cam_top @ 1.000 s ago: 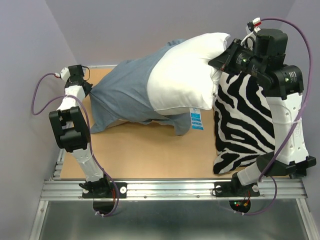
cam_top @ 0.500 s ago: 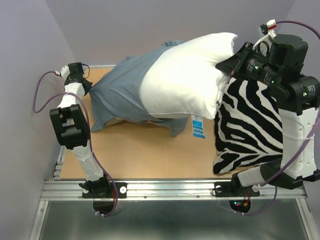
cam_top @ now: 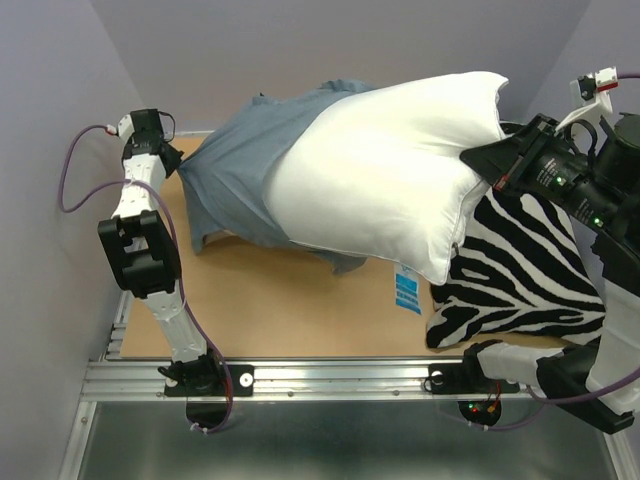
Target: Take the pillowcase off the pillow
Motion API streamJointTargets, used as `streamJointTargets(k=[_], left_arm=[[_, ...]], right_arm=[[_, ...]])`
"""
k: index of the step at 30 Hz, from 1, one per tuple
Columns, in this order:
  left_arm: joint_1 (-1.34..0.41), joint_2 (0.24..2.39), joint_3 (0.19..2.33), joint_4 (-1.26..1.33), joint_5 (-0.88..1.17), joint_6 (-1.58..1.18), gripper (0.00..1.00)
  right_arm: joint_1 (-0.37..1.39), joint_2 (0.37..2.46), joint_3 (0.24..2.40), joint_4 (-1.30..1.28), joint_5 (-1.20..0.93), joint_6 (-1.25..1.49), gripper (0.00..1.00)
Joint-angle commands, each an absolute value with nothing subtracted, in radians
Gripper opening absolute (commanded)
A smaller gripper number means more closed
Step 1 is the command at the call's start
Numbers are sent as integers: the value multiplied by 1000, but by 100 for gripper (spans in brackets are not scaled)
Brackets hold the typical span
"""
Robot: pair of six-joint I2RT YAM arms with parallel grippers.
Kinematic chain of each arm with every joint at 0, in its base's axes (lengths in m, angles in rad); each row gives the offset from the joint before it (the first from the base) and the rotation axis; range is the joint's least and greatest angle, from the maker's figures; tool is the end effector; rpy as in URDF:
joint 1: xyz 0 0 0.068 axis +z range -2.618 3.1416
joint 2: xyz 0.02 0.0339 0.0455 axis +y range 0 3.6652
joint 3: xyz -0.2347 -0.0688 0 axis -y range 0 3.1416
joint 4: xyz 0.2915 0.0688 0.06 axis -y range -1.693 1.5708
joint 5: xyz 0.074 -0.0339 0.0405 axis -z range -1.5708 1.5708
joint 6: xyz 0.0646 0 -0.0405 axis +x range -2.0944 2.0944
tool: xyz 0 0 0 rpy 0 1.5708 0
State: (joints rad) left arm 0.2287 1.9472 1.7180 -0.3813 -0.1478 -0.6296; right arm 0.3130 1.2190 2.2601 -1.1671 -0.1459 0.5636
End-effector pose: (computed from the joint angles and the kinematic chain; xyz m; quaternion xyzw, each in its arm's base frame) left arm 0.5012 0.1264 0.2449 -0.3991 0.7901 -0.0275 0.4645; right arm 0.1602 0.0617 0.5984 0.0457 0.7484 0.3294 0.5739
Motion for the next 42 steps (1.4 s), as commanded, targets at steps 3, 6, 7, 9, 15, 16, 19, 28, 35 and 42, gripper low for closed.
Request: streamJointTargets(k=[3,6,7,9,15,16,19,28,35,42], left_arm=[[331,2026,1758,-291,-503,-554,0],[331,2040,1770,-304,-511,-554,0],[331,2046,1772,-304,-514,-549,0],[331,2060,1787,-313,-520,-545,0],[330,2068,1781,-285,-373,-503,0],[330,2060,1761,-267,-347,-503,0],[316,1985,1714,-235,-253,-499,0],[235,1769,1621,-182,-201,-514,49],[88,1724,1756,-187,80,-403,53],[-132,1409,1452,-94,40,-457,54]], right_arm=[[345,1005,2339,-830,135,529,1],[373,991,2332,-833,155,523,1],[379,982,2332,-834,167,520,1],[391,970,2333,-836,182,515,0],[430,943,2261,-844,133,532,1],[430,946,2231,-839,79,541,1],[429,940,2030,-813,8,561,0],[430,891,1717,-770,35,566,0],[430,953,1704,-759,8,522,1],[430,1159,1870,-707,-29,503,0]])
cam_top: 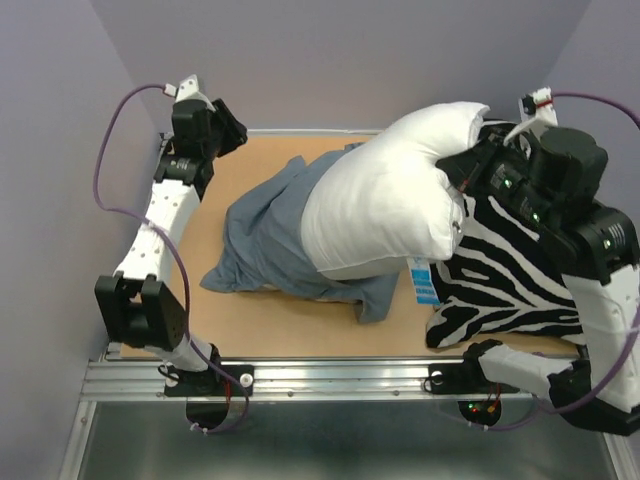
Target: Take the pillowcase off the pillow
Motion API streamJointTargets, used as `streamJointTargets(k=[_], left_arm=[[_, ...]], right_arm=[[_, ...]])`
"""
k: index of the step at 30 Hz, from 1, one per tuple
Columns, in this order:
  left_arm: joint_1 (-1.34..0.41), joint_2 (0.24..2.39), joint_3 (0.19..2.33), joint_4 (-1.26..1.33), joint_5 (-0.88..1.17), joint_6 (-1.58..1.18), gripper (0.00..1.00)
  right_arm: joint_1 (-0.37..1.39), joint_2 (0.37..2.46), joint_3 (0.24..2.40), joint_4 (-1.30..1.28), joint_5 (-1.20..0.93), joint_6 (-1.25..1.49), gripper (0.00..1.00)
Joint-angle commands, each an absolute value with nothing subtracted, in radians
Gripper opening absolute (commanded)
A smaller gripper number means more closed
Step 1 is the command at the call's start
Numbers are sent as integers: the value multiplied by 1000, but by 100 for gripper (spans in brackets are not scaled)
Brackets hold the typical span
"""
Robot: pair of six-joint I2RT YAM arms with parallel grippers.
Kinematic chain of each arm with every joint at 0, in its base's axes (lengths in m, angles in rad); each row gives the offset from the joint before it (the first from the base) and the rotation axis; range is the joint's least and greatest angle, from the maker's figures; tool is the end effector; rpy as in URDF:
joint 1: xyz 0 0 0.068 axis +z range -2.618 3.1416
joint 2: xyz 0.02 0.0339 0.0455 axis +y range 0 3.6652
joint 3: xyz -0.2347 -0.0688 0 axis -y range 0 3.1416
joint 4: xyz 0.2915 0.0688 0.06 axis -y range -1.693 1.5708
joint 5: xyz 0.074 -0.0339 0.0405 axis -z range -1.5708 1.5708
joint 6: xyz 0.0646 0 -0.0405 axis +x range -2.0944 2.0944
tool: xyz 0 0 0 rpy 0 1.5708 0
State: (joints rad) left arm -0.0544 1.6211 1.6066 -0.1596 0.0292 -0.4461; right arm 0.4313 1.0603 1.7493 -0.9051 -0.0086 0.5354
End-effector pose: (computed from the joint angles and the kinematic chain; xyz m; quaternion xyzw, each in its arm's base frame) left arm 0.4598 -0.0269 0.3797 -0.1398 0.7530 -0.1700 0.6201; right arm 0.2065 0.0956 0.5202 0.0378 0.7783 0.2942 0.5534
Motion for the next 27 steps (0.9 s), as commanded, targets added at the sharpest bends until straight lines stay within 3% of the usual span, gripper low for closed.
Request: streamJointTargets(k=[1,5,8,10,12,15,23,27], left_arm=[[-152,1364,1368,-74,8,-463,54],[-325,1122,1233,-61,-83,-428,55],[-422,1054,1236,-64,-100,-361,57],[-541,1025,1288,-84,-127,-339,65],[-674,1009,1333,-78,-193,-278,93],[-806,1044,1421,-81,-290,-205,99],[-1268,1293,1709,-147,-803,95,99],[-1385,1347,1726,-62,-903,260,99]], right_arm=[[430,1222,1900,-706,-19,500,1],[430,1334,2093,-704,-63,479,0],[430,1393,2138,-698,-104,489,1],[430,1414,2154,-681,-118,505,1],[430,1452,2177,-673,-144,517,1],[430,1494,2183,-669,-143,526,0],[431,1546,2184,-663,-118,538,0],[433,1566,2189,-663,-117,538,1]])
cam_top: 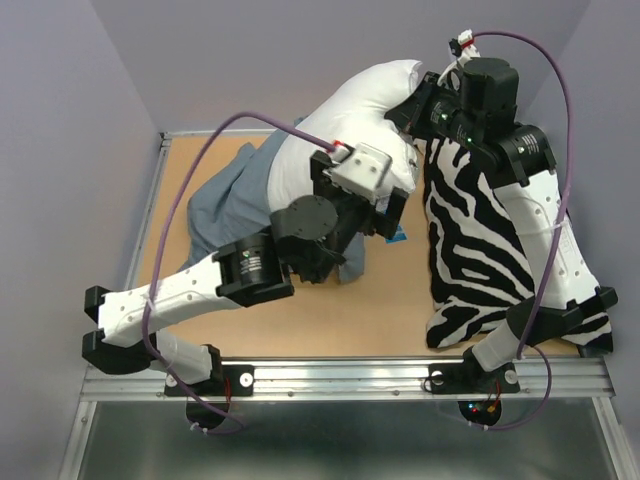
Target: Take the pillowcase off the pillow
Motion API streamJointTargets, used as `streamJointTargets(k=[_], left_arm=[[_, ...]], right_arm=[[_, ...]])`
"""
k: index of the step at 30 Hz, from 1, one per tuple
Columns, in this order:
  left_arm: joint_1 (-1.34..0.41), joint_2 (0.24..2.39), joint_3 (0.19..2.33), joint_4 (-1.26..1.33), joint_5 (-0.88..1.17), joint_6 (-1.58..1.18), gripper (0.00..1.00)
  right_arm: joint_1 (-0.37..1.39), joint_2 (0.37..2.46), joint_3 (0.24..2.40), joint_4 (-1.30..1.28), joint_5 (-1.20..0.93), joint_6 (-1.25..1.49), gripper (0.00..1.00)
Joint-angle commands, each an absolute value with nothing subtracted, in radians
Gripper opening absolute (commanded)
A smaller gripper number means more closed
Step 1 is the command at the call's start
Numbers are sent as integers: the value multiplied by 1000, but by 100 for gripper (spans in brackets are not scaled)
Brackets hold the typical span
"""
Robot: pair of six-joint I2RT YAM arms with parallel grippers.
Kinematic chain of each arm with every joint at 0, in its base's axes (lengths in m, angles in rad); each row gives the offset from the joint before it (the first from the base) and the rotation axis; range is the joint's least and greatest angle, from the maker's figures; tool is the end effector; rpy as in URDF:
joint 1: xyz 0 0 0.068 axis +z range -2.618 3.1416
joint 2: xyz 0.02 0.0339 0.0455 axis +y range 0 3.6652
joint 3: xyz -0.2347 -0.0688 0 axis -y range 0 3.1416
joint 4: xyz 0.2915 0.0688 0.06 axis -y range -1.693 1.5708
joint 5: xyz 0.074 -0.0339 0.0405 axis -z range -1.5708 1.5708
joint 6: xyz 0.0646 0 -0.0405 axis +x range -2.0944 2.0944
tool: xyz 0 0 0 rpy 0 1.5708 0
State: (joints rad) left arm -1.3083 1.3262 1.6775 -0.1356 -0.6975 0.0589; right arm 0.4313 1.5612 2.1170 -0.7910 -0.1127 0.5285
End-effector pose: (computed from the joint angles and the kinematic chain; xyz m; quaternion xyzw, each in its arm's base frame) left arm 0.1275 -0.3146 0.5243 0.1657 0.6249 -0.2545 0.7192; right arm 0.3314 0.1605 0.5208 0.0032 0.7847 0.3247 0.5280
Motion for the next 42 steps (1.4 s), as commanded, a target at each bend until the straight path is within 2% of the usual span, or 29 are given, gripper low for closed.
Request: streamJointTargets(k=[1,12,15,19,25,39,40,41,42], left_arm=[[-1400,1350,1715,-31,-951,320,99],[-1476,1430,1609,290,-1075,751,99],[-1476,1440,1684,154,-936,647,99],[-1476,1457,1706,91,-894,612,99],[-1451,1488,1721,84,-881,591,99],[-1235,1560,1698,118,-876,532,99],[-1226,1560,1694,162,-883,538,97],[-1218,1562,1701,164,-871,540,84],[-1216,1569,1713,164,-873,540,64]], right_arm=[[433,1569,2191,-663,-115,540,1],[434,1571,2201,-664,-114,546,1],[434,1572,2220,-673,-109,546,1],[434,1569,2229,-686,-107,543,1],[434,1559,2229,-693,-104,542,1],[434,1562,2275,-721,-115,546,1],[434,1563,2275,-722,-118,548,1],[436,1563,2275,-723,-118,549,1],[434,1563,2273,-724,-117,549,1]])
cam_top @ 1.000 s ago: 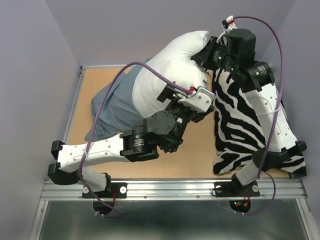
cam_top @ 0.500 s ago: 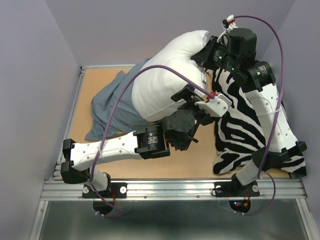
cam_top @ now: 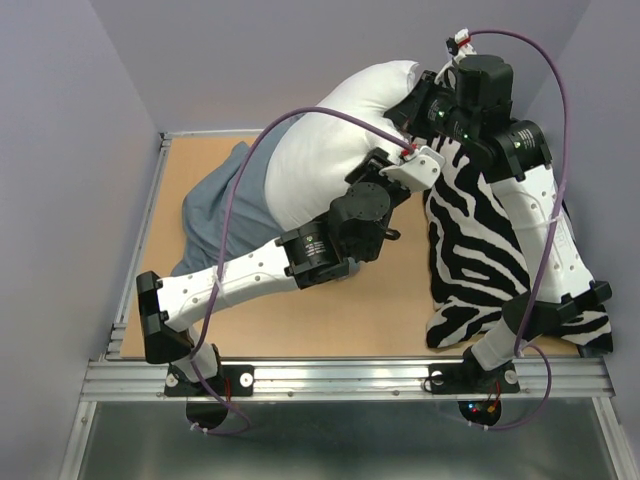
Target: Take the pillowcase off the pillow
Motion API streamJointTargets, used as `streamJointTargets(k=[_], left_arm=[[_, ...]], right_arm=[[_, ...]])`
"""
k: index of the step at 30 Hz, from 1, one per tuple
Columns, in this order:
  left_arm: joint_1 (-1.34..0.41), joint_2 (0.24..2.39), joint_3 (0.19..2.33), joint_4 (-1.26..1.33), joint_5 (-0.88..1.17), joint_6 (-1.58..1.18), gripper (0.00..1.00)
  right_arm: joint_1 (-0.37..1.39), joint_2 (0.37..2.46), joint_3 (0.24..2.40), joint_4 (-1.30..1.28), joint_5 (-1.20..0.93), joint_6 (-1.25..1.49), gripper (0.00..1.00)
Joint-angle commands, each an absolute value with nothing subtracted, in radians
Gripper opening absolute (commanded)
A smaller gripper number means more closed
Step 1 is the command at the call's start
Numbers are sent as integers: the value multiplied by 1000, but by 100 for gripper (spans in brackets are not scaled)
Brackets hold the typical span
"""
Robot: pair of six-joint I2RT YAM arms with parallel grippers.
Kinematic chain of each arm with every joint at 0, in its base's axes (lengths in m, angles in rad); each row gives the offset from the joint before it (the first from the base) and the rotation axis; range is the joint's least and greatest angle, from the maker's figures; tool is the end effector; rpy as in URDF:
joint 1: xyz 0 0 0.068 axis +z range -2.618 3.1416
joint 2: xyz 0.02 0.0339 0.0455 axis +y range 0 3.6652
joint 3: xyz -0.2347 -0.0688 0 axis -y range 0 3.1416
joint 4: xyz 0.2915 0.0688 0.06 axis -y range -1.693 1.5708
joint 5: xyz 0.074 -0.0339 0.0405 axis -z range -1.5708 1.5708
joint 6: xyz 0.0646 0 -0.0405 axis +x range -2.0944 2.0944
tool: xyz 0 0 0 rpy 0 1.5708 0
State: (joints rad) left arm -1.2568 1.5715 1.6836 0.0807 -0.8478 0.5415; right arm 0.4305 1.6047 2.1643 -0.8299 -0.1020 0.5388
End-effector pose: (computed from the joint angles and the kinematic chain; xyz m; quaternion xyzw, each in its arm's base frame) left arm 0.1751 -0.3823 0.4628 0.2561 0.6091 -0.0013 0.7506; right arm 0.3393 0.1631 0.5167 0.0122 0.7954 0.3176 0.5161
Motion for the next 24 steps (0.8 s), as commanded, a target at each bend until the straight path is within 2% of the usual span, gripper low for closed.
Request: streamJointTargets(k=[1,2,5,6,7,8,10,13,18,21,24], left_arm=[[-1213,1575,1739,173,-879,543,3],[-1212,1583,1758,179,-908,554,0],[-1200,1600,1810,225,-948,566,0],[-1190,1600,1827,241,-957,552,0],[-1180,1603,1873,241,-966,537,0],[-1157,1611,1896,241,-998,520,0],[-1140,1617,1937,241,-1026,480,0],[-1100,1623,2014,232,-1057,437,0],[-1063,1650,2143,209,-1048,436,0],[-1032,1661,2226,196,-997,430,0],[-1006,1670,2290,181,-970,426,0]], right_arm=[[436,1563,2272,-724,-117,546,1],[436,1563,2270,-724,-115,546,1],[436,1568,2273,-726,-95,540,3],[436,1578,2281,-727,-83,532,24],[434,1585,2292,-732,-72,526,39],[436,1589,2325,-735,-52,519,53],[436,1589,2358,-742,-28,505,73],[436,1571,2381,-745,50,496,83],[436,1480,2329,-742,162,497,88],[436,1382,2166,-723,128,523,89],[434,1280,1877,-635,13,541,89]])
